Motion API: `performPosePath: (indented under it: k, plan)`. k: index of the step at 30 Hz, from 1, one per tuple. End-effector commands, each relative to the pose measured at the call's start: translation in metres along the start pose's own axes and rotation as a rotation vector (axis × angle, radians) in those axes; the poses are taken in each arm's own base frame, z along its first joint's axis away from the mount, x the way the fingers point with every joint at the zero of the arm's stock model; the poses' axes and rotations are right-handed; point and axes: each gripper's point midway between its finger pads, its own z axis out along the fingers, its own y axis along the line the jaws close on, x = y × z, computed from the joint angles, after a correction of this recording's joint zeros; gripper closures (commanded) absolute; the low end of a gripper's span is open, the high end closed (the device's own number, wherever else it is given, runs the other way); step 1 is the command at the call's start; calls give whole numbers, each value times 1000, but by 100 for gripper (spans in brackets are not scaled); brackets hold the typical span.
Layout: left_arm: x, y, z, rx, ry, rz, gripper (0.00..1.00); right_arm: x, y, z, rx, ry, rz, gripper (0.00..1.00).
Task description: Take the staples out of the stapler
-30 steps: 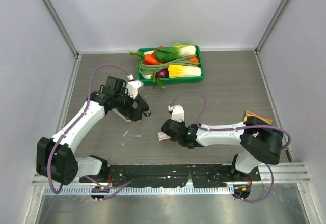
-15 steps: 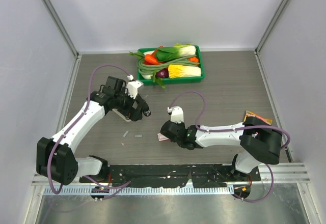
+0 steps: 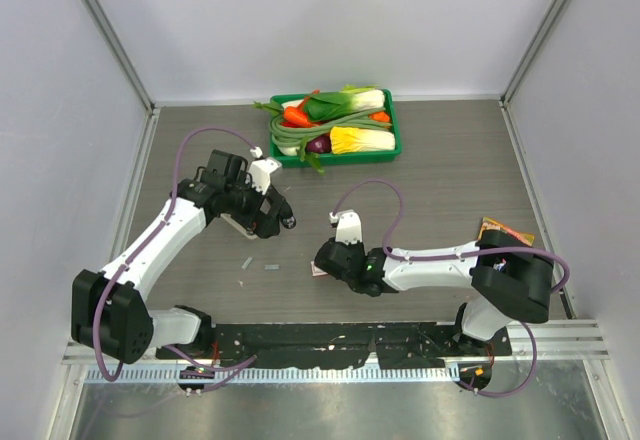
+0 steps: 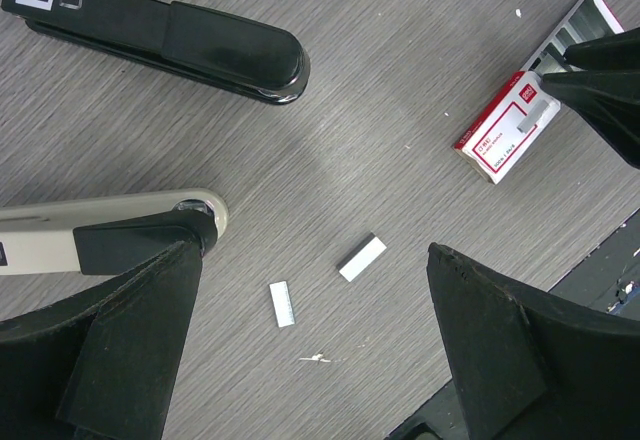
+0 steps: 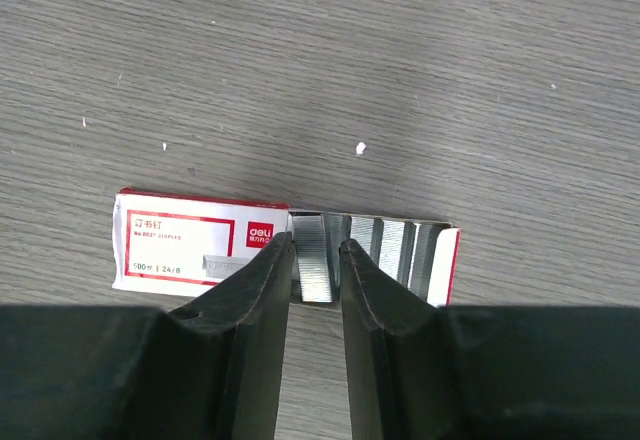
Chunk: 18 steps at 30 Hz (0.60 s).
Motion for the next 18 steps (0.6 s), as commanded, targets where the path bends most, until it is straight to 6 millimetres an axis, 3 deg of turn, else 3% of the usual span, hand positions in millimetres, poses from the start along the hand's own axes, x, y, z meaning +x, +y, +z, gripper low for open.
performPosePath:
  k: [1, 8, 14, 18]
  plan:
    - [-10, -3, -6, 10, -47, -1, 0, -20, 3, -9, 5, -64, 46, 66]
    - [-9, -3, -6, 10, -47, 2, 0, -25, 4, -14, -1, -78, 50, 65]
    - [-9, -3, -5, 11, -46, -1, 0, -56, 4, -29, -7, -157, 67, 67]
    - [-9, -4, -5, 15, -45, 0, 0, -54, -2, -26, 2, -151, 84, 73]
